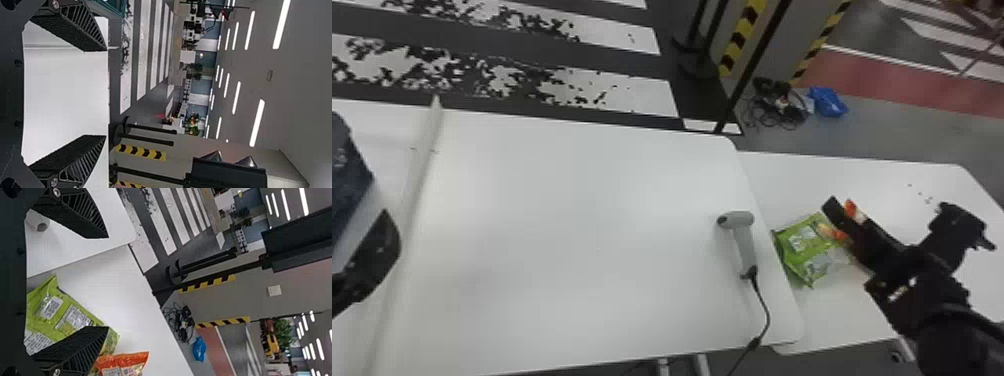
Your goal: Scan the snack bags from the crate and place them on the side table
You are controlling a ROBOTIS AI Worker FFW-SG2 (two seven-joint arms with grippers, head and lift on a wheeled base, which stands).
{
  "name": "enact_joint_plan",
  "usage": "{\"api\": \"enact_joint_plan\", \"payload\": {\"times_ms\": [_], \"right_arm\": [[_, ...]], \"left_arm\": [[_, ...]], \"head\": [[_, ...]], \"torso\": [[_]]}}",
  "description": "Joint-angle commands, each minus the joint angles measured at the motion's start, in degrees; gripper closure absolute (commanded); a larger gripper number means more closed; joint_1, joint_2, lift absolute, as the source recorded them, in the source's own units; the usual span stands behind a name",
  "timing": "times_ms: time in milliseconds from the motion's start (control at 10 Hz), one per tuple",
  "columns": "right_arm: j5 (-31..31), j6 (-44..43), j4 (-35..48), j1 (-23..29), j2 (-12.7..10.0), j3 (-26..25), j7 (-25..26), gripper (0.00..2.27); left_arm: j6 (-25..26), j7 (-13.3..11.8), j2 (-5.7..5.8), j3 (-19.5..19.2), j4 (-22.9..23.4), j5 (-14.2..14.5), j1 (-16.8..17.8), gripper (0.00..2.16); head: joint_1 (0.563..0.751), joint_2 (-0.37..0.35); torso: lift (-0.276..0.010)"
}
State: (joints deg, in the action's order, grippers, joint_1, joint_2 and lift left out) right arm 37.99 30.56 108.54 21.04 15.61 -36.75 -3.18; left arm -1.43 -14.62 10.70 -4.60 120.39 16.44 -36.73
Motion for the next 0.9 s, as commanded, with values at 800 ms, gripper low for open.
{"api": "enact_joint_plan", "payload": {"times_ms": [800], "right_arm": [[-31.0, -35.7, 8.5, 13.9, -6.4, 39.4, 8.0, 0.06]], "left_arm": [[0.5, 2.0, -0.77, 1.3, -1.4, 0.0, 0.7, 0.09]], "head": [[0.695, -0.073]], "torso": [[-0.081]]}}
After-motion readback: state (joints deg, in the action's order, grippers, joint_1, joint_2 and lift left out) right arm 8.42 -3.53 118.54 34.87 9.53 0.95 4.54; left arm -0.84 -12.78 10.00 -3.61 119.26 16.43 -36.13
